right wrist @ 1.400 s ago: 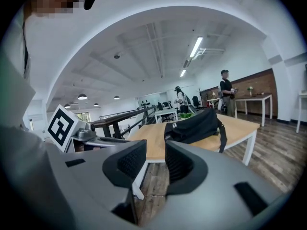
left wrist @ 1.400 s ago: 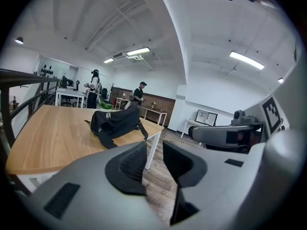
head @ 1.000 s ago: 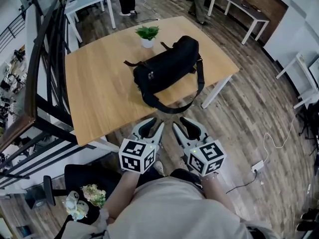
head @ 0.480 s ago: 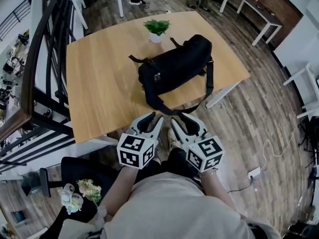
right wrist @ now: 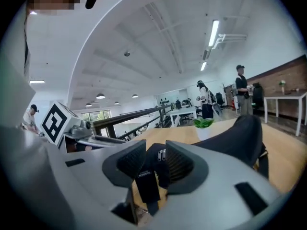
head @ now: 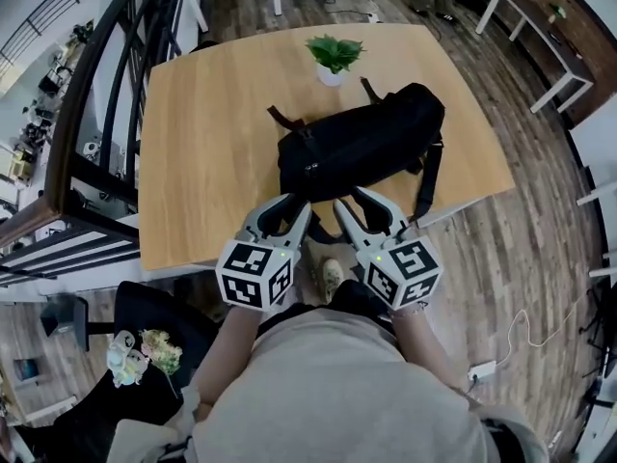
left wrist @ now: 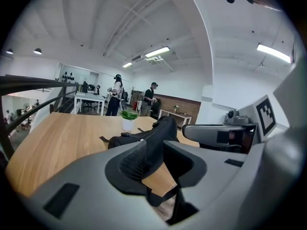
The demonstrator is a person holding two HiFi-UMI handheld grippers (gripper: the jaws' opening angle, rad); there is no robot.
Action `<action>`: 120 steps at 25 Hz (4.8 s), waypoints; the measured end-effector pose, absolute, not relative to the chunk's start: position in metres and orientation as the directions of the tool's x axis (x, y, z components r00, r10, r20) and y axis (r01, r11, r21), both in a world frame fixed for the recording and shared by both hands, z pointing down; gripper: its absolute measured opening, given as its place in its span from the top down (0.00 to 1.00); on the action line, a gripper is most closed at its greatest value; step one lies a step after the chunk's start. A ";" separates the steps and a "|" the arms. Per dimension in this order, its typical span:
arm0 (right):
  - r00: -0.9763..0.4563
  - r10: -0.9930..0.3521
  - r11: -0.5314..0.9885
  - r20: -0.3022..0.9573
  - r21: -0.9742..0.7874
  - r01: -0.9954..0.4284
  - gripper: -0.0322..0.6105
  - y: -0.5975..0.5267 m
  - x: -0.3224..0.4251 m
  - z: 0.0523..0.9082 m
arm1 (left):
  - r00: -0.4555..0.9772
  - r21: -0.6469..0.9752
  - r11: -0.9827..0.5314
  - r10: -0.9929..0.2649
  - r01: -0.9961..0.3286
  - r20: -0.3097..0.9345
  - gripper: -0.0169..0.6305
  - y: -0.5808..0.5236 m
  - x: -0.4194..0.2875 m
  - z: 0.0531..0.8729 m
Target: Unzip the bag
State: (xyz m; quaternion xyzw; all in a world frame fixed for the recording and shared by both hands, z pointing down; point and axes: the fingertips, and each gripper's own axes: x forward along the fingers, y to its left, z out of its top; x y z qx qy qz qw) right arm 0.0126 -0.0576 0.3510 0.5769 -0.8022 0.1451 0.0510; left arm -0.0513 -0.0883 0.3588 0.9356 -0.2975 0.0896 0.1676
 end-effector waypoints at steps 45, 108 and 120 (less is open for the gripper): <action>-0.539 -0.731 0.588 0.420 -0.014 -0.809 0.76 -0.142 0.021 0.382 | 0.698 0.434 -0.550 -0.614 -0.714 0.370 0.61 -0.163 -0.046 0.414; -0.437 -0.761 0.498 0.479 0.863 0.078 0.89 -0.140 -0.018 0.424 | 0.849 0.637 -0.584 -0.472 -0.503 0.237 0.84 -0.176 -0.038 0.424; -0.456 -0.770 0.638 0.446 0.556 -0.533 0.89 -0.142 -0.011 0.409 | 0.839 0.622 -0.586 -0.487 -0.520 0.243 0.84 -0.174 -0.036 0.423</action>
